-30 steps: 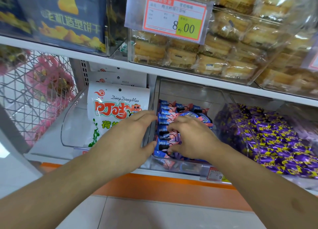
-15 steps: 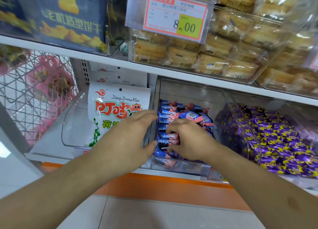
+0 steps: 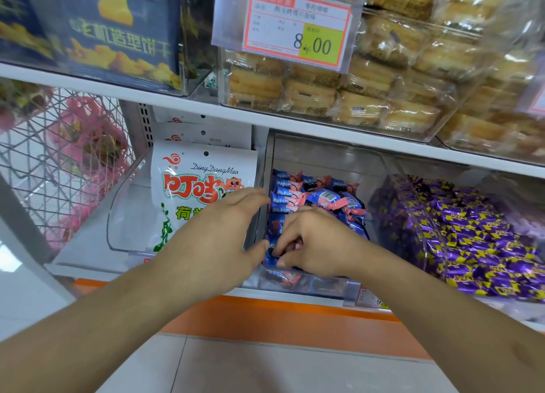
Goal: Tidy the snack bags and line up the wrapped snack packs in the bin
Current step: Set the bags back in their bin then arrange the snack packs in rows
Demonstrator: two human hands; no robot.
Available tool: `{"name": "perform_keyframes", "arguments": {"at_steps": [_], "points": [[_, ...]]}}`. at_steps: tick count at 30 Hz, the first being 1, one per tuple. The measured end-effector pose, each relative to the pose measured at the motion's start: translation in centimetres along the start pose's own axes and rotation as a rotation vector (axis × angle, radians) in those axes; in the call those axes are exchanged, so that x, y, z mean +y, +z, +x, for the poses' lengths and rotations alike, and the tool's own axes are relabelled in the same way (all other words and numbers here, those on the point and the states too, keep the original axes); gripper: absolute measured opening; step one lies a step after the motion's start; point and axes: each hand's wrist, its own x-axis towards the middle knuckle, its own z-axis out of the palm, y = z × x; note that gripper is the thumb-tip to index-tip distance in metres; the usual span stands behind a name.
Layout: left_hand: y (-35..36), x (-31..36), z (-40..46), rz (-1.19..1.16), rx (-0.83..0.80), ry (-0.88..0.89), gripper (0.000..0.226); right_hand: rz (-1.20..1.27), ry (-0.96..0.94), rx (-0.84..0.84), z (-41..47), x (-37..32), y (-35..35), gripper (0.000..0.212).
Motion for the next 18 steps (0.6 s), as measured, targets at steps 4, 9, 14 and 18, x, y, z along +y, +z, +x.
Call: {"name": "perform_keyframes", "arguments": {"at_steps": [4, 9, 14, 18], "points": [[0.0, 0.1, -0.1, 0.004, 0.0, -0.001, 0.069, 0.017, 0.014, -0.02, 0.7, 0.2, 0.6, 0.011], [-0.1, 0.0, 0.1, -0.005, -0.008, -0.004, 0.069, 0.224, 0.116, -0.009, 0.5, 0.7, -0.3, 0.01], [-0.1, 0.0, 0.0, 0.005, -0.011, 0.001, 0.068, 0.357, 0.158, 0.013, -0.5, 1.3, -1.8, 0.007], [-0.1, 0.2, 0.0, 0.001, -0.009, -0.004, 0.067, 0.152, 0.103, 0.01, -0.2, 1.3, -0.1, 0.007]]}}
